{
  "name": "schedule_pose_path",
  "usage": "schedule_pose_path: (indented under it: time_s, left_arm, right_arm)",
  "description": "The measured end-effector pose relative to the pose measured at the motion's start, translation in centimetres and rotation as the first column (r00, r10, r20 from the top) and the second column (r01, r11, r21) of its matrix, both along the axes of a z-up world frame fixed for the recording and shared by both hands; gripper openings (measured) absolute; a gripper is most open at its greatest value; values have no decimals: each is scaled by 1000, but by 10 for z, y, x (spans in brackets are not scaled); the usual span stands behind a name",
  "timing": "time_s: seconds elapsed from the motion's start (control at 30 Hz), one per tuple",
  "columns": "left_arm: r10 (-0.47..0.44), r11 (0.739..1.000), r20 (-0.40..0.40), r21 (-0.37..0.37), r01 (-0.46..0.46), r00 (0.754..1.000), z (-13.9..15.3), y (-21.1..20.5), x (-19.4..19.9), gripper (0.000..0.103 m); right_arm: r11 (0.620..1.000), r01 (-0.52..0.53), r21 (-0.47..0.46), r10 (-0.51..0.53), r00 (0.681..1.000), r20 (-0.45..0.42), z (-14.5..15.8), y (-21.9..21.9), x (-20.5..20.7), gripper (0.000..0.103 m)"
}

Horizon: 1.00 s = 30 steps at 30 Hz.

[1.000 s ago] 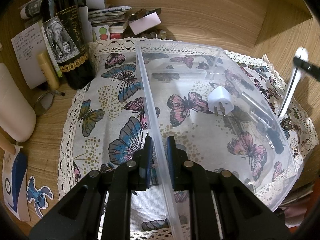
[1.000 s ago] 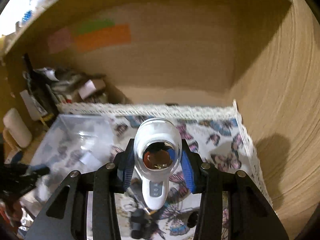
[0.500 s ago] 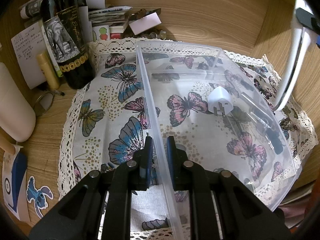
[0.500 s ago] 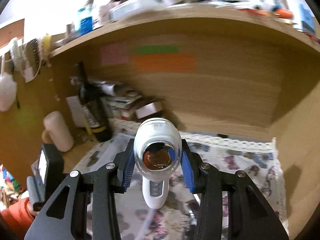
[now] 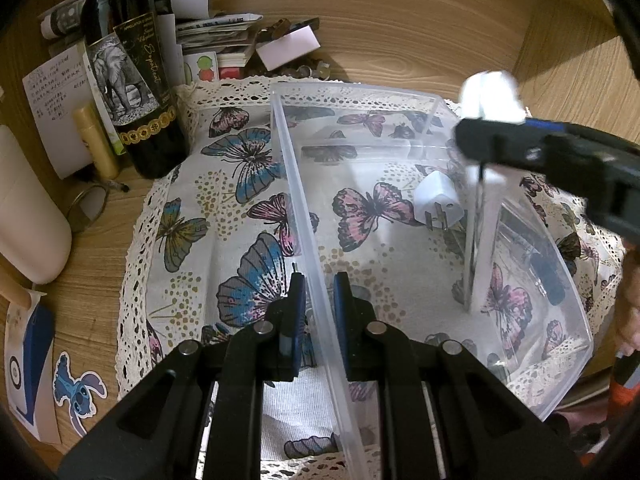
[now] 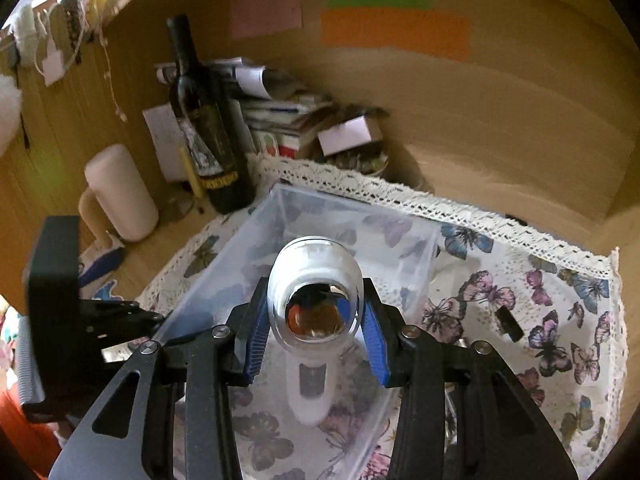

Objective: Organize rigid objects
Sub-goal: 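Lift the white massager into the clear box and release it, then grasp the black round cap with the right tool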

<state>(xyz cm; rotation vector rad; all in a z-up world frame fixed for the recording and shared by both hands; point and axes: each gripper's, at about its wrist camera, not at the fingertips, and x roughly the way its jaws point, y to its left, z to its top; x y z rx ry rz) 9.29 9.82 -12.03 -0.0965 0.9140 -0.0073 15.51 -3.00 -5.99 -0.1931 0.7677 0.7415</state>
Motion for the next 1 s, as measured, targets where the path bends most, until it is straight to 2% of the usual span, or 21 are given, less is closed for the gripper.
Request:
schedule_pose_path:
  time_s: [0.37,0.63,0.87,1.0]
  left_arm:
    - [-1,1000,1,-1,1,1000,0,-1,-1,14]
    - [-5,1000,3,0,5,1000,2,-3,0,14]
    - [-4,1000,3,-1,4,1000,2,-3,0,14]
    - [-4,1000,4,0,4,1000,2,-3,0,14]
  right_arm:
    - [995,-45,-90,37,995,-93,-24,27,21,39]
    - [998,-27,-64,25,999,-25,-7,15,14,40]
    - [997,61,-53,-59,997,50,6,-24,8,55]
    - [987,155,-54,-150,985,84,12,-56,7,62]
